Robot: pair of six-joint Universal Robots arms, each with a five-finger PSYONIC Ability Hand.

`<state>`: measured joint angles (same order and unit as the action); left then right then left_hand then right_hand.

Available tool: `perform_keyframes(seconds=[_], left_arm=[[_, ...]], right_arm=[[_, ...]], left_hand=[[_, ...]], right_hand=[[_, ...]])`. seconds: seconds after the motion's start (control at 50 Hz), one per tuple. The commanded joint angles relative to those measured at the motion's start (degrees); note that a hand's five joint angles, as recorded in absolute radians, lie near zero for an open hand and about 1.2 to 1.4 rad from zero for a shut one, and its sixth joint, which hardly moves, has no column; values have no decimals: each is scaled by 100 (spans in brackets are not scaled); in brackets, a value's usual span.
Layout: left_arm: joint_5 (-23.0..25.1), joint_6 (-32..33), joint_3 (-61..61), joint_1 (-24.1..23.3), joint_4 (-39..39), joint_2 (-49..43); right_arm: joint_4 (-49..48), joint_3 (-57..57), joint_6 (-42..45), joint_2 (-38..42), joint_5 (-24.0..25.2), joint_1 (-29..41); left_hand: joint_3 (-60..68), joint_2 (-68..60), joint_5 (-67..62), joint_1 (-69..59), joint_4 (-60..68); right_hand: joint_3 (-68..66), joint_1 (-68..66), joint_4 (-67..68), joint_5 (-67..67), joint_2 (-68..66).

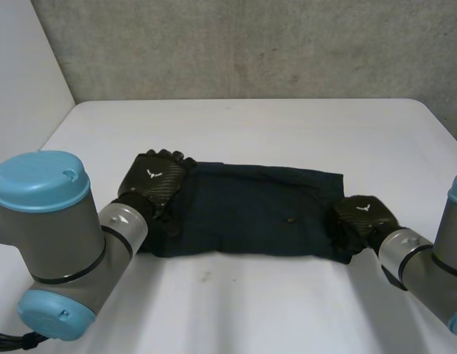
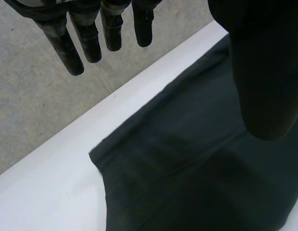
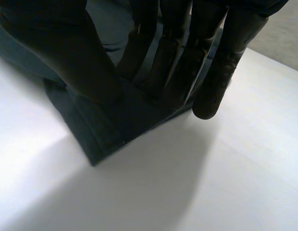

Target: Fold the shorts.

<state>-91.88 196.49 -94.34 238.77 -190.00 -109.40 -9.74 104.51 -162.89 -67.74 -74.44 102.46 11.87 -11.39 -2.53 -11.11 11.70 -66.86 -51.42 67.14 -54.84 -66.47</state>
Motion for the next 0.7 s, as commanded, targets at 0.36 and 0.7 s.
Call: perform_keyframes(seconds=[0.36,0.7], left_arm=[[-32,12,-138,64,34,710],[-75,-40,-199,442,34,797]], right_arm=[[922,-896,2033,-819,-220,0],[526,-1775,1989,707,166,3464]], left_hand=[[-187,139,253,111,-170],[-187,139,253,111,-170]], right_hand=[[-1314,-2858,1286,-1516,-1353],[-1314,-2858,1286,-1516,-1353]])
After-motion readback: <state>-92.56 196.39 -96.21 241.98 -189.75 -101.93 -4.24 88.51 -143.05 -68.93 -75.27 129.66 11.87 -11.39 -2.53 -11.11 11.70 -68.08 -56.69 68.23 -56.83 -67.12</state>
